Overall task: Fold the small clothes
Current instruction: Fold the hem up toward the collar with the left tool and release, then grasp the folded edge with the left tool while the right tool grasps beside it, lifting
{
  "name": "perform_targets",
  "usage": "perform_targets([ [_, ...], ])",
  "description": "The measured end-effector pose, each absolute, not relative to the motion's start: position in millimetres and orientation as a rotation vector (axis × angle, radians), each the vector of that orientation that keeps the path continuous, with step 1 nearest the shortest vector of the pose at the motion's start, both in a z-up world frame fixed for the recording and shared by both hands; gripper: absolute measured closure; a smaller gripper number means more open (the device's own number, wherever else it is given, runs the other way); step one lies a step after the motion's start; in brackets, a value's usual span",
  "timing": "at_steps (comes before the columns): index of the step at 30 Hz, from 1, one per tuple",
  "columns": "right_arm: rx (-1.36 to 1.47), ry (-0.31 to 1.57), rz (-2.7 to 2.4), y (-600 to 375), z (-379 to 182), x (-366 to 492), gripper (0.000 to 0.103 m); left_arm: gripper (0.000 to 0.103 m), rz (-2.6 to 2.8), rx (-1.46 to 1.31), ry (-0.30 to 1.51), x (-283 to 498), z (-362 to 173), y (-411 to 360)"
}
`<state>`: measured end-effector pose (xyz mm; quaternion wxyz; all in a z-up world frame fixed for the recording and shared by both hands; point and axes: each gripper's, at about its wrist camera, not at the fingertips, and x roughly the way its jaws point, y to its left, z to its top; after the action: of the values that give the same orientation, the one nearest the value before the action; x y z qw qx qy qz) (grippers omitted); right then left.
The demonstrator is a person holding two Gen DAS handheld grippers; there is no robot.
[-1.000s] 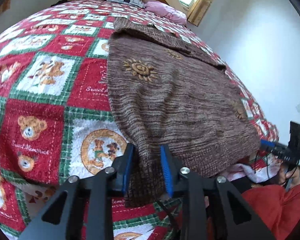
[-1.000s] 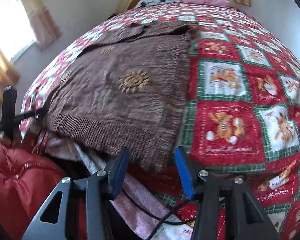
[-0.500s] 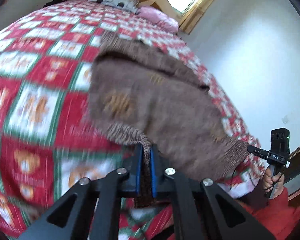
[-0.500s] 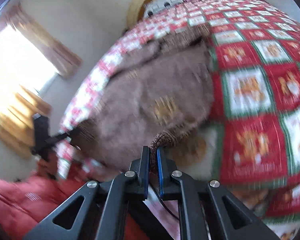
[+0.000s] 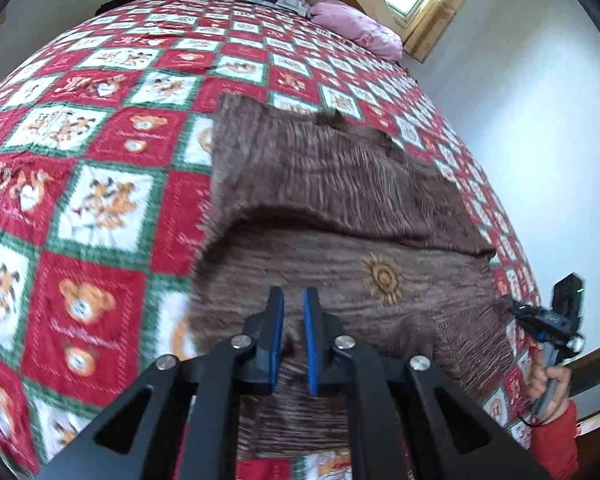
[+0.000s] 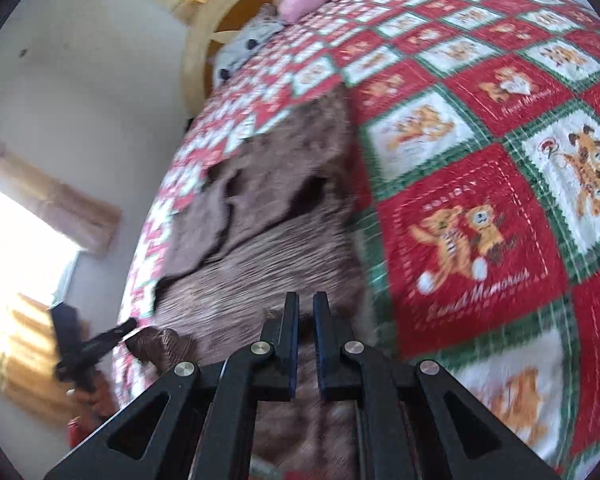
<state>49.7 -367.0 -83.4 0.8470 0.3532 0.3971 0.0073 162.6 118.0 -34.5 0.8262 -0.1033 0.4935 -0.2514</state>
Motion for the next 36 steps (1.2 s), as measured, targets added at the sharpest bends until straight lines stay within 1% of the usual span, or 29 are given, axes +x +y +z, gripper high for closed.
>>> perform_targets([
  [1, 0.776, 0.829, 0.015, -370.8, -88.1, 50.2, 0.096, 0.076, -0.542, -0.223, 1.041, 163.6, -31.3, 122.2],
  [2, 0.801, 0.818, 0.018, -373.6, -89.7, 49.3, 0.096, 0.069, -0.549, -0.211, 1.016, 162.6, -27.2, 129.9],
  [3, 0.825, 0.806, 0.018, -376.7, -89.9, 48.0, 0.096, 0.054, -0.545, -0.184, 0.987, 160.8, -23.7, 135.2],
  [4, 0.839, 0.786, 0.014, -379.3, -87.3, 44.0, 0.096, 0.042, -0.539, -0.144, 0.955, 157.0, -21.0, 140.0],
  [6, 0.842, 0.734, 0.020, -380.5, -79.9, 36.6, 0.096, 0.036, -0.561, -0.043, 0.899, 145.6, -16.7, 143.1],
  [8, 0.826, 0.680, 0.024, -378.6, -69.4, 24.7, 0.095, 0.035, -0.621, 0.044, 0.877, 138.7, -16.2, 137.5],
  [9, 0.808, 0.652, 0.021, -375.6, -63.2, 17.2, 0.087, 0.033, -0.650, 0.081, 0.873, 137.5, -17.4, 131.5],
  [10, 0.789, 0.637, 0.013, -372.2, -58.8, 10.5, 0.067, 0.031, -0.677, 0.116, 0.868, 137.1, -19.5, 124.2],
  [11, 0.771, 0.620, 0.005, -369.0, -54.8, 5.1, 0.055, 0.031, -0.700, 0.160, 0.862, 136.7, -24.0, 113.5],
  [12, 0.749, 0.590, 0.000, -364.6, -49.7, -2.6, 0.039, 0.031, -0.703, 0.179, 0.861, 140.1, -26.0, 107.7],
  [14, 0.708, 0.569, 0.004, -356.6, -41.5, -9.9, 0.039, 0.031, -0.694, 0.217, 0.881, 151.0, -38.2, 87.8],
  [17, 0.602, 0.563, -0.028, -344.3, -32.0, -21.4, 0.039, 0.031, -0.698, 0.192, 0.939, 167.1, -51.2, 70.4],
  [20, 0.489, 0.578, -0.060, -334.1, -25.9, -31.1, 0.039, 0.037, -0.709, 0.143, 1.015, 177.6, -66.9, 57.1],
  [23, 0.416, 0.587, -0.091, -331.5, -23.5, -36.8, 0.039, 0.041, -0.700, 0.159, 0.983, 170.1, -67.9, 51.4],
  [25, 0.388, 0.596, -0.126, -333.6, -24.7, -36.3, 0.039, 0.054, -0.716, 0.153, 0.987, 166.6, -67.7, 49.0],
  [27, 0.390, 0.606, -0.136, -339.6, -27.0, -35.1, 0.039, 0.059, -0.718, 0.150, 0.989, 164.7, -68.3, 46.8],
  [28, 0.391, 0.613, -0.138, -342.6, -29.3, -34.1, 0.039, 0.067, -0.716, 0.154, 0.988, 165.1, -68.3, 45.8],
  [29, 0.385, 0.615, -0.136, -343.4, -30.0, -33.1, 0.040, 0.071, -0.706, 0.157, 0.983, 163.7, -68.2, 46.6],
  [30, 0.364, 0.622, -0.129, -343.7, -30.6, -30.4, 0.040, 0.080, -0.699, 0.154, 0.982, 164.9, -67.9, 46.4],
  [31, 0.349, 0.630, -0.122, -342.6, -31.4, -27.1, 0.040, 0.083, -0.698, 0.144, 0.985, 165.5, -67.7, 47.2],
  [36, 0.283, 0.678, -0.002, -326.6, -34.7, 0.9, 0.040, 0.084, -0.686, 0.155, 0.974, 163.4, -67.4, 43.3],
])
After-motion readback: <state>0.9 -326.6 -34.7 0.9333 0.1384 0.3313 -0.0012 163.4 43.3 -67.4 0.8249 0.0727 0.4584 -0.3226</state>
